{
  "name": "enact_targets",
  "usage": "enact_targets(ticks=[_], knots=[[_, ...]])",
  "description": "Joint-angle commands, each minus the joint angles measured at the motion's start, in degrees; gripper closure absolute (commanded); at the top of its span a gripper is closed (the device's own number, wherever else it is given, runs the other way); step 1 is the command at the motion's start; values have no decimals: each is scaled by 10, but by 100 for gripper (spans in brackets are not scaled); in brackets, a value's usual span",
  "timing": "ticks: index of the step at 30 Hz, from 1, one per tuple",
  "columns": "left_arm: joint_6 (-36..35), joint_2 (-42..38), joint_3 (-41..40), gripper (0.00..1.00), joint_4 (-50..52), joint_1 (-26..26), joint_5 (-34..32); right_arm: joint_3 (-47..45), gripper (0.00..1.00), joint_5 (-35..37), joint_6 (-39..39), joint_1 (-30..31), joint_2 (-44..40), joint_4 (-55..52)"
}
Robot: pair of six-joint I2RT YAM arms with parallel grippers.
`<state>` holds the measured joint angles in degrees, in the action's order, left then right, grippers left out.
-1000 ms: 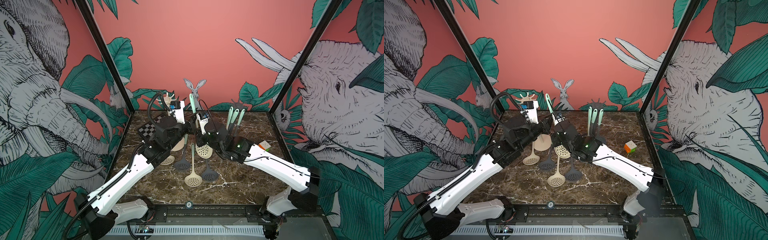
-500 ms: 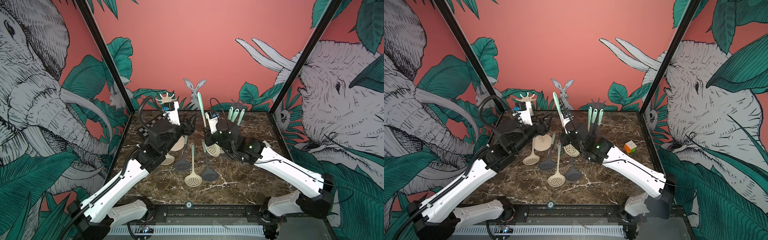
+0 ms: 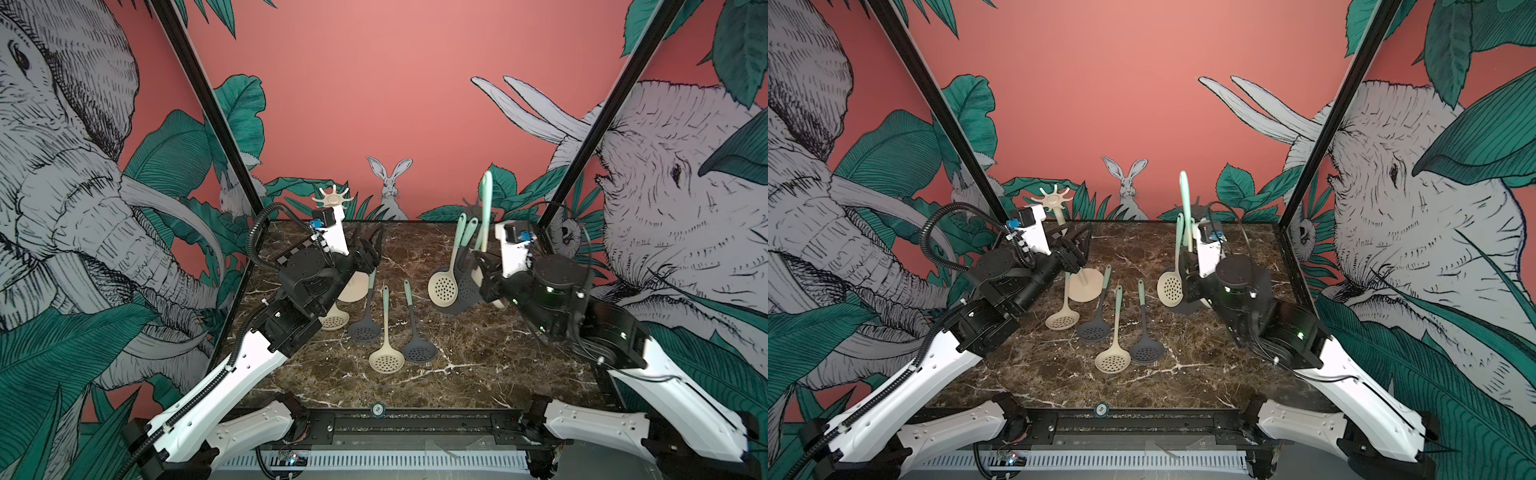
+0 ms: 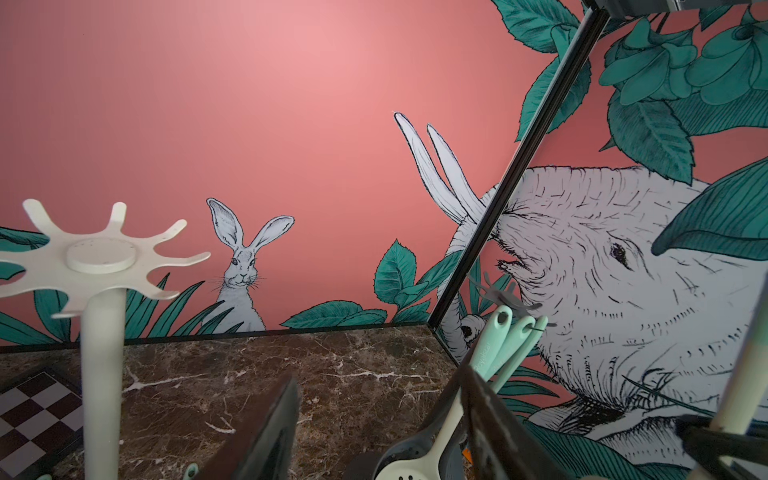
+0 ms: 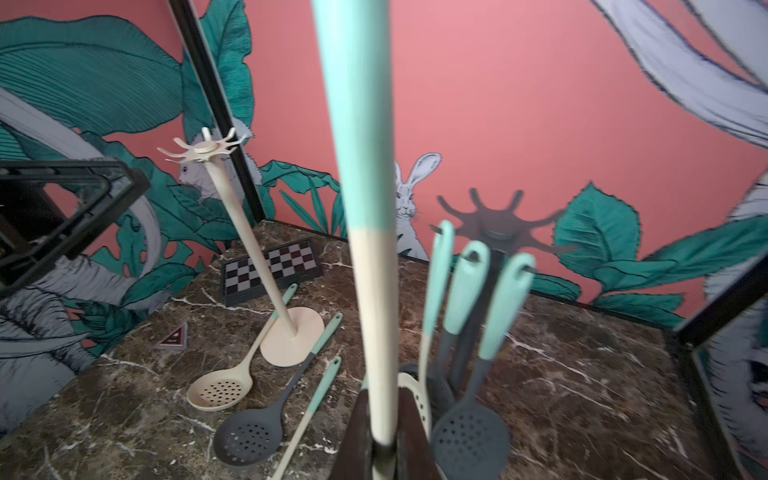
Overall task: Hang the skimmer on the kitchen utensil rack
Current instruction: Pick up the skimmer from the center of the board, then hang the skimmer on the rack.
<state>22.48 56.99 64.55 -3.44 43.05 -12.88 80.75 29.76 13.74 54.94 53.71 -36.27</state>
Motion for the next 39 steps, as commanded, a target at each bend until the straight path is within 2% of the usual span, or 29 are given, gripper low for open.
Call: enact_targets(ticks=[1, 7, 12, 15, 23, 28, 39], knots=[[-9, 2, -5, 36, -25, -1, -1, -24, 100, 92, 4, -9, -45, -76], [-9, 15, 0, 36, -27, -1, 2, -52, 100, 159, 14, -18, -92, -109], [-9, 26, 0, 36, -28, -1, -2, -84, 100, 223, -5, -33, -53, -107], [-12, 29, -1, 36, -30, -2, -3, -107, 100, 243, -28, -58, -32, -70], [-21, 34, -8, 37, -38, -6, 6, -168, 100, 255, -66, -120, 12, 24], [-19, 36, -12, 37, -46, -15, 22, -207, 100, 259, -68, -134, 8, 87], [-20, 40, -29, 37, -90, -25, 69, -271, 100, 282, -60, -149, 1, 148]])
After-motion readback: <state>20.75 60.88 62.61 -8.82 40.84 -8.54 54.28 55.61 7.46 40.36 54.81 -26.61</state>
